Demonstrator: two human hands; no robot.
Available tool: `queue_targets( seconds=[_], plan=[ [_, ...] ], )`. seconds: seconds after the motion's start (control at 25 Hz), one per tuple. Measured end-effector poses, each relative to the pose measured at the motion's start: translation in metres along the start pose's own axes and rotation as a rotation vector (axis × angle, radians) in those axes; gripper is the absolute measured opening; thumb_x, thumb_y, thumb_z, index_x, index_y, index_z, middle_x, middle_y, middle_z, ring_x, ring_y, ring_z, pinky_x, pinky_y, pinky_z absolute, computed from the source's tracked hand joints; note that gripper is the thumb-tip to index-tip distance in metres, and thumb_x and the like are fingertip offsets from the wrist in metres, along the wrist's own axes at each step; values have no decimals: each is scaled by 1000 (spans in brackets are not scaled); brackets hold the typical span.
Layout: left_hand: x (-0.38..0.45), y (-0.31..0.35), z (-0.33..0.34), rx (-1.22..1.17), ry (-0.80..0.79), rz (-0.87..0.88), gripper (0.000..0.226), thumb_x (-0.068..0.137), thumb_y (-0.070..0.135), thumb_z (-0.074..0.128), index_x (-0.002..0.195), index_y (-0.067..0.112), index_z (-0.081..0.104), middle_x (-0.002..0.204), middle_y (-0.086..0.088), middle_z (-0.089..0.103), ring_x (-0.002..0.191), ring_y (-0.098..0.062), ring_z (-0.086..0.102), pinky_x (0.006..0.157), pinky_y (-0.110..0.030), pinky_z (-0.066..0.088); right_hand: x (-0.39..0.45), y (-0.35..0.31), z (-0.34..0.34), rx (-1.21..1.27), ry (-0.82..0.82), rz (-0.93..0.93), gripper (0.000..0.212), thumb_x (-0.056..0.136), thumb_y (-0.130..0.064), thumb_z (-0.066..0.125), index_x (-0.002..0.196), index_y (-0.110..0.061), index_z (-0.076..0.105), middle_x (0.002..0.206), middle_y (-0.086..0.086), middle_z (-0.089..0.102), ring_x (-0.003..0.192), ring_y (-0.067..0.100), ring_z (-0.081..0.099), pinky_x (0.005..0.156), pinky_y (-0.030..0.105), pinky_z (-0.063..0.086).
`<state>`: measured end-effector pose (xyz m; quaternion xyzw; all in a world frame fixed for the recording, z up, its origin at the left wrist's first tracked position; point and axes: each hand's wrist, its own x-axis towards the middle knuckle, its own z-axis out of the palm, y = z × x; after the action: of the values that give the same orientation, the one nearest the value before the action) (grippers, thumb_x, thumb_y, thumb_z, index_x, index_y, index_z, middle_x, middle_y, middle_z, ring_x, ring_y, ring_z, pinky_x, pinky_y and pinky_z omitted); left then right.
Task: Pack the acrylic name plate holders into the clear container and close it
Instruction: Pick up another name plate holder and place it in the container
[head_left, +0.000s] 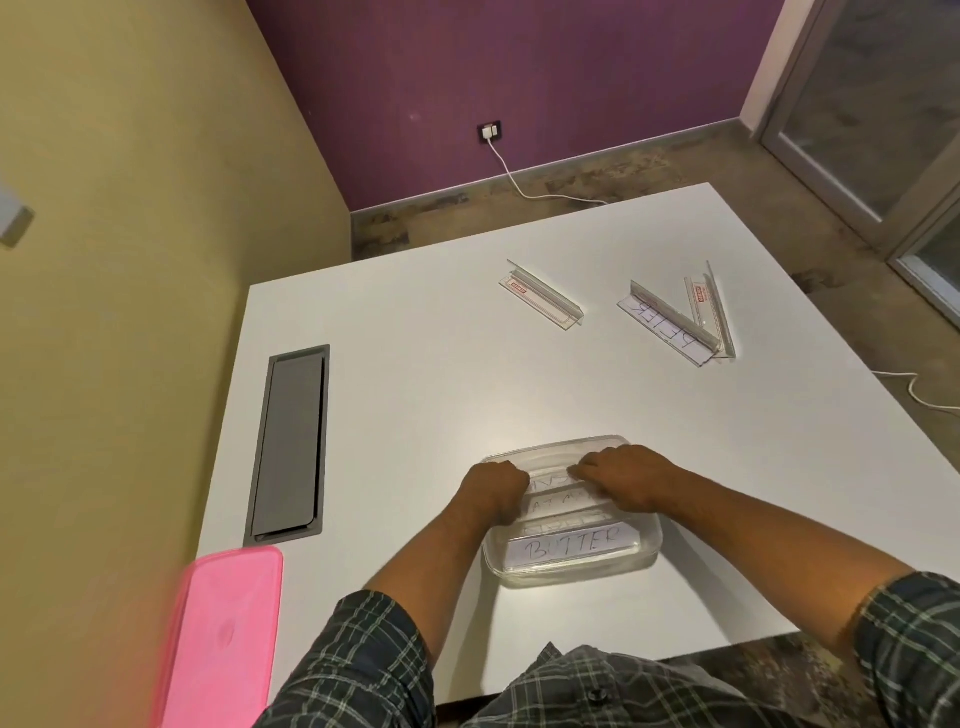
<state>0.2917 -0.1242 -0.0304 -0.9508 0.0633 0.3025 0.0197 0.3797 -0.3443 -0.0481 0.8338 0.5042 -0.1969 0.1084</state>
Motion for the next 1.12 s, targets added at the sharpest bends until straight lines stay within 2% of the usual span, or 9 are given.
queue_targets(
  seconds=[0.2, 0.32, 0.44, 0.6, 0.68, 0.8, 0.88, 1.04, 1.12],
  plan=[
    [1, 1, 11, 25, 41, 10, 28, 91, 20, 63, 117, 11, 67, 118, -13, 67, 107, -34, 66, 84, -39, 52, 2, -6, 7, -25, 43, 53, 44, 96, -25, 52, 140, -26, 46, 125, 2, 63, 99, 29, 65, 73, 35, 49],
    [2, 2, 14, 26, 57, 2, 29, 89, 16, 64, 117, 9, 66, 119, -15, 66, 107, -36, 66, 84, -39, 52, 1, -7, 6, -15, 57, 67, 38, 93, -22, 53, 130, -25, 50, 115, 1, 65, 93, 29, 66, 72, 36, 52],
    [3, 4, 17, 24, 73, 8, 36, 86, 17, 66, 120, 6, 63, 120, -16, 62, 108, -36, 63, 86, -41, 51, 0, -7, 9, -16, 90, 71, 37, 93, -20, 52, 130, -23, 49, 111, 2, 65, 92, 29, 66, 74, 38, 54],
    [0, 4, 15, 21, 69, 19, 53, 89, 27, 65, 135, 4, 52, 128, -16, 59, 114, -36, 59, 92, -42, 49, -4, -8, 23, 1, 180, 41, 60, 98, -24, 51, 154, -18, 30, 133, 9, 59, 109, 34, 62, 84, 41, 53],
    [0, 5, 10, -18, 48, 26, 59, 92, 32, 62, 143, 6, 46, 130, -15, 59, 118, -36, 59, 93, -43, 49, -11, -6, 23, 21, 302, -6, 63, 96, -34, 55, 153, -16, 36, 137, 7, 60, 115, 30, 62, 86, 41, 54],
    [1, 4, -6, -55, 95, 86, 37, 92, 36, 57, 123, 16, 64, 121, -8, 65, 112, -30, 63, 89, -39, 51, -18, -2, 20, 84, 524, -44, 52, 88, -38, 68, 135, -17, 60, 121, 0, 71, 99, 22, 70, 76, 34, 57],
    [2, 1, -20, -120, 169, 107, 37, 93, 42, 54, 120, 19, 66, 118, -5, 66, 109, -27, 63, 87, -37, 50, -19, 3, 13, 159, 626, -30, 42, 90, -37, 66, 128, -21, 63, 114, -4, 72, 92, 19, 69, 73, 32, 55],
    [17, -10, -59, -397, 348, 69, 31, 93, 48, 56, 108, 27, 71, 106, 8, 70, 99, -14, 66, 82, -31, 53, -13, 22, -12, 198, 709, 121, 37, 91, -36, 65, 126, -23, 65, 107, -6, 72, 89, 17, 68, 71, 32, 54],
    [31, -17, -78, -492, 416, 36, 26, 91, 47, 58, 99, 28, 73, 100, 11, 71, 94, -10, 66, 81, -32, 55, -5, 36, -28, 205, 676, 216, 39, 89, -34, 68, 126, -23, 66, 108, -4, 73, 91, 20, 69, 72, 34, 54]
  ],
)
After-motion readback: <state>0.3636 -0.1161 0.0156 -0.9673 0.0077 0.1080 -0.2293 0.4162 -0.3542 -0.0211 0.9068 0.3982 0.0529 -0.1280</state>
